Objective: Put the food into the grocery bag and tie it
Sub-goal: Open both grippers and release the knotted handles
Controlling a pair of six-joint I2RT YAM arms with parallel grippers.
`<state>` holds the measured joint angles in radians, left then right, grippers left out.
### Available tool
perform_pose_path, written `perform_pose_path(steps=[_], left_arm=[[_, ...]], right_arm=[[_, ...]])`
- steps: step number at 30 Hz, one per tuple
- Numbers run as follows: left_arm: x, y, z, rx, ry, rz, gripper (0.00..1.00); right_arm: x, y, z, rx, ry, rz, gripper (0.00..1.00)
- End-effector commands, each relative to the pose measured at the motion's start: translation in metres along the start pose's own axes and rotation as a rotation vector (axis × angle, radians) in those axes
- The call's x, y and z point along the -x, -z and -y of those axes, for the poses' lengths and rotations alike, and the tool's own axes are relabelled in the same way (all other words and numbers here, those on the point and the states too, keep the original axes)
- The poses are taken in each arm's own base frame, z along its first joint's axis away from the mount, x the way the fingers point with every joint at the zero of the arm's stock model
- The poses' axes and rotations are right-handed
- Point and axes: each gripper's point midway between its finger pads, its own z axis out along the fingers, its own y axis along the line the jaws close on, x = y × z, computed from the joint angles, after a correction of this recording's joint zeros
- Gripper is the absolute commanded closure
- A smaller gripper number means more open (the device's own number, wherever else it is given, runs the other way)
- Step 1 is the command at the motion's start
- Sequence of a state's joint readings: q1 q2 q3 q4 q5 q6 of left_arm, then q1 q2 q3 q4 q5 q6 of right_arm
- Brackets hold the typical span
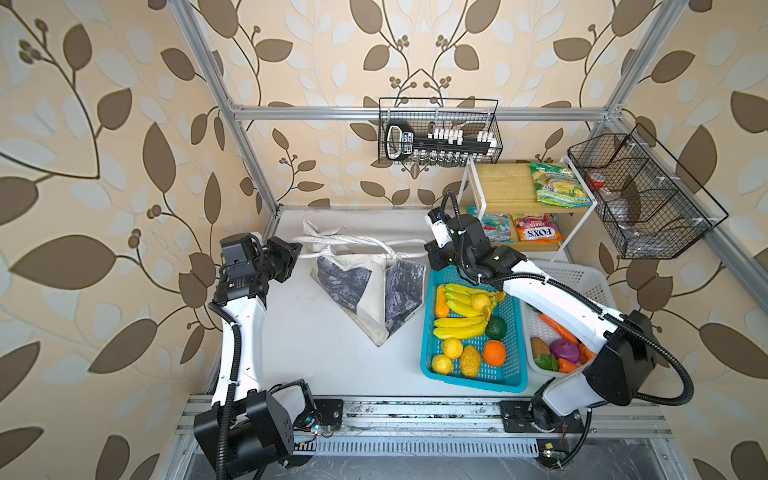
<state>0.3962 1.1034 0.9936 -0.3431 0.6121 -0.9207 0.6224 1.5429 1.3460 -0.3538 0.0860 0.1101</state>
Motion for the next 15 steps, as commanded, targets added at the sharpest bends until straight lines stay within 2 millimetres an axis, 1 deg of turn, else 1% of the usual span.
perform_pose_path(steps=[1, 3, 7, 10, 11, 12, 15], left_arm=[[0.048, 0.014, -0.006, 0.04, -0.034, 0.222, 1.0], [0.047, 0.014, -0.006, 0.039, -0.027, 0.219, 1.0], [0.041, 0.015, 0.006, -0.031, -0.029, 0.189, 1.0], [0.038, 0.017, 0.008, -0.036, -0.031, 0.181, 1.0], [0.036, 0.017, 0.009, -0.044, -0.032, 0.171, 0.98], [0.033, 0.016, 0.011, -0.059, -0.029, 0.155, 0.94], [0.025, 0.012, 0.017, -0.114, -0.028, 0.105, 0.89]], right_arm=[[-0.043, 0.005, 0.058, -0.251, 0.038, -0.152, 1.0], [-0.039, 0.007, 0.051, -0.21, 0.03, -0.13, 1.0], [-0.016, 0.013, 0.023, -0.102, 0.044, -0.056, 1.0], [-0.002, 0.017, 0.009, -0.051, 0.046, -0.025, 0.93], [0.001, 0.017, 0.006, -0.038, 0.045, -0.02, 0.92], [0.003, 0.016, 0.001, -0.018, 0.046, -0.018, 0.91], [0.009, 0.014, -0.008, 0.008, 0.053, -0.009, 0.87]])
